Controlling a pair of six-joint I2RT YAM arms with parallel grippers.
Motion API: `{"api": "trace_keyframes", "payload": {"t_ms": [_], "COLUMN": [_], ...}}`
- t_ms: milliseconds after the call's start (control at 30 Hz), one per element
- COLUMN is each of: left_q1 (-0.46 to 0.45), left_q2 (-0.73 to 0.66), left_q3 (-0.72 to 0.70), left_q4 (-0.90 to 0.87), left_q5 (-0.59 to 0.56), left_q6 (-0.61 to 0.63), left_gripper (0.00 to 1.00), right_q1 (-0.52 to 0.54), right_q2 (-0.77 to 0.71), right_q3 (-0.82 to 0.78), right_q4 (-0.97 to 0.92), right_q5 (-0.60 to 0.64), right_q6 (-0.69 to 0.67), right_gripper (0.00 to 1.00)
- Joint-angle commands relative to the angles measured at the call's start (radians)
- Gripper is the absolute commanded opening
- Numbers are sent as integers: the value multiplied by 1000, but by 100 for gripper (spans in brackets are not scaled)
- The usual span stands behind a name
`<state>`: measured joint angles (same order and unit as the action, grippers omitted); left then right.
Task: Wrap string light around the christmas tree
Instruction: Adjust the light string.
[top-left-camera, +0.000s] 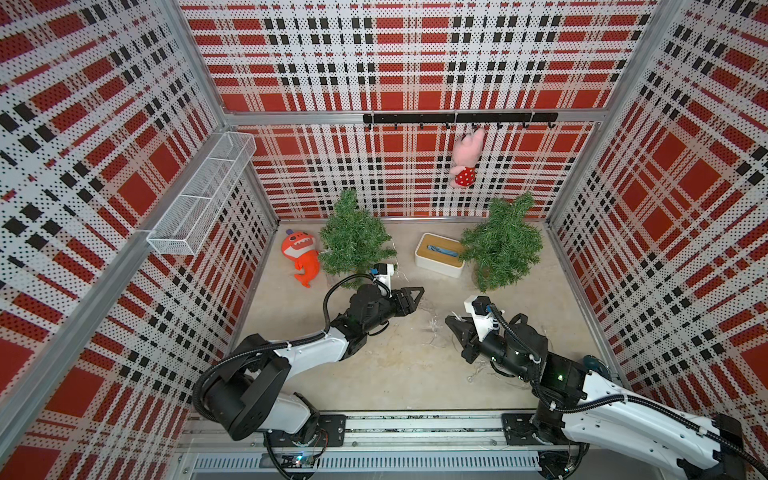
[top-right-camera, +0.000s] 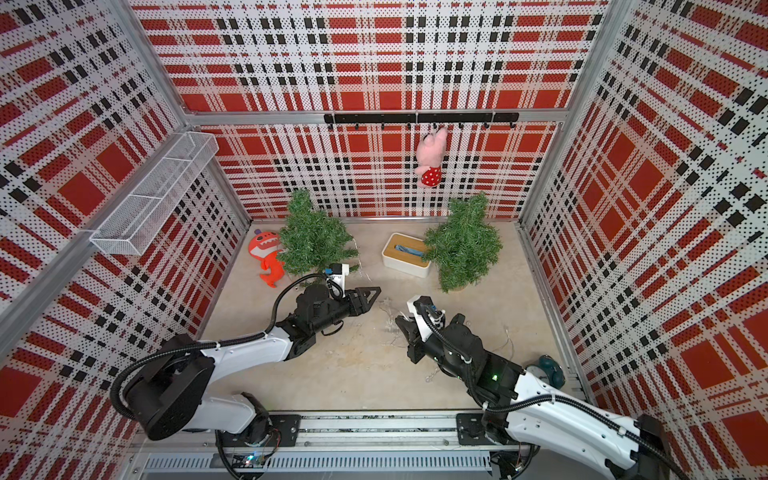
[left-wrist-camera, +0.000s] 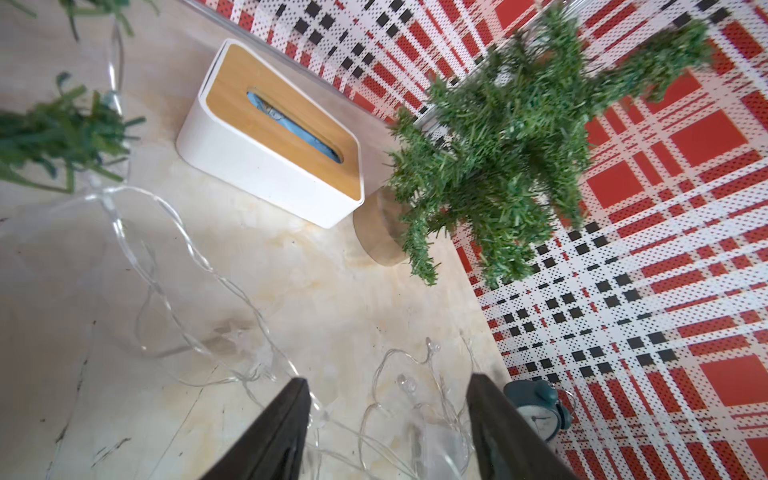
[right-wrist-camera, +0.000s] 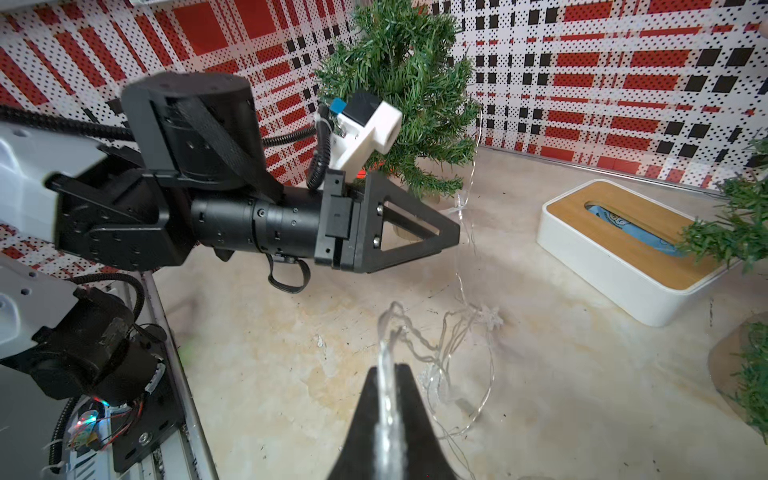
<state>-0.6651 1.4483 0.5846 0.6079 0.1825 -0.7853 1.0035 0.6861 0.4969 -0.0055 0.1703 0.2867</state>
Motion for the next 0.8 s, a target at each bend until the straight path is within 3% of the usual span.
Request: {"api": "trace_keyframes", "payload": {"t_ms": [0,333,500,633,767], "left_q1": [7,30,15,9,22], "left_q2": [53,159,246,310,278], "left_q3": [11,-7,43,80,30], "left_q4": [61,128,200,201,200], "left_q5": [-21,-97,-79,-80,-88], "left_q6": [-22,-81,-78,-87,-90], "left_gripper": [62,46,44,31,32], "right_q1": [-2,-3,-3,-3,-3], "right_q2": [-43,-73,-70,-72,-92], "right_q3": [-12,-28,-32,-22,-27], "right_q4": [5,-11,-7,-18,-16], "right_q5": [19,26,25,29,57], "right_q6": [21,20,19,16,8], "right_gripper": [0,0,0,0,0]}}
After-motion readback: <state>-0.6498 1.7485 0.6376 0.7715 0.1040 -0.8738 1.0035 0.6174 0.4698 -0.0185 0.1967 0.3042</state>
